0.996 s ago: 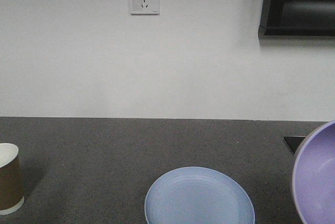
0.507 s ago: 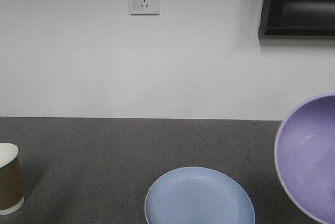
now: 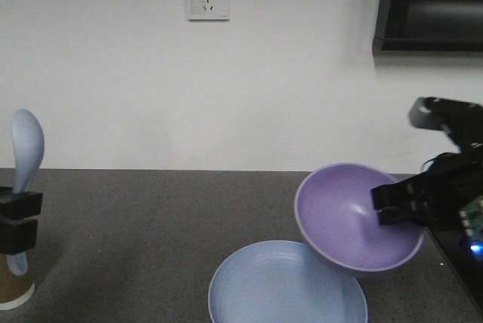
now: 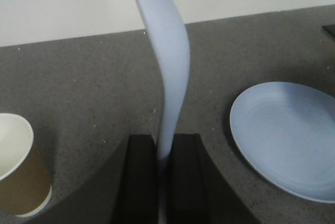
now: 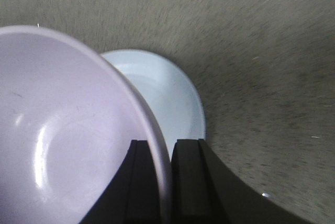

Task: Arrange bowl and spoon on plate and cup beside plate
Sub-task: 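Lower the lavender bowl onto the blue plate with the right gripper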

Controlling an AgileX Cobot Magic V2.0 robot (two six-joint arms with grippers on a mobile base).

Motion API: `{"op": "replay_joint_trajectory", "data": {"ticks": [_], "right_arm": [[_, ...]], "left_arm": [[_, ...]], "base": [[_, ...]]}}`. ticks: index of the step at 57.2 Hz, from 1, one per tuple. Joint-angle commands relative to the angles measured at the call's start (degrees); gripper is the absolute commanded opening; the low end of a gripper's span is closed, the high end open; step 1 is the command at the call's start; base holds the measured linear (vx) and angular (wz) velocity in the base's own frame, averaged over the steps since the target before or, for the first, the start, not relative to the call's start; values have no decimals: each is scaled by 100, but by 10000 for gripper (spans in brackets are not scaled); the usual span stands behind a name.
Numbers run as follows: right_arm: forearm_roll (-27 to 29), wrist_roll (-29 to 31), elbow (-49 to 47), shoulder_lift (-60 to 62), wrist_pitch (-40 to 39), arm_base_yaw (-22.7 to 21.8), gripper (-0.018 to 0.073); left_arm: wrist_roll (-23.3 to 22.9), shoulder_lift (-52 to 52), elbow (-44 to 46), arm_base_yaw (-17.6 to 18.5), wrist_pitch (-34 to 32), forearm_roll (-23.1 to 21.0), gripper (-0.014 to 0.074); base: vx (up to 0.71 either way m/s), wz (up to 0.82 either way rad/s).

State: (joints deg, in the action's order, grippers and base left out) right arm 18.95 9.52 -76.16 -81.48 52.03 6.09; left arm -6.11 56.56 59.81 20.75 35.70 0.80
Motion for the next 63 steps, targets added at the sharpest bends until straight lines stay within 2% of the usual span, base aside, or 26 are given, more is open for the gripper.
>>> {"op": "replay_joint_trajectory", "data": {"ticks": [1,10,19,43,50,63], "right_arm": [[86,95,-376,-429,-314,315,-8],[84,95,-631,-1362,-311,549,-8],[158,107,-748,-1932,-343,556,-8],[241,498,-742,-2242,-916,556,8],[244,554,-742,-2242,-902,556,63],[346,548,-742,-2242,-866,556,272]], "left_arm": [[-44,36,218,11,-341,-30,0],[-44,74,212,11,-320,-30,0],[-44,63,212,11,-300,-30,0],[-61,63,212,11,-161,-112,0],[-55,63,212,11,-141,-200,0],[-55,63,212,11,-141,-200,0]], "base": [[0,0],[0,0],[0,0],[0,0],[0,0],[0,0]]}}
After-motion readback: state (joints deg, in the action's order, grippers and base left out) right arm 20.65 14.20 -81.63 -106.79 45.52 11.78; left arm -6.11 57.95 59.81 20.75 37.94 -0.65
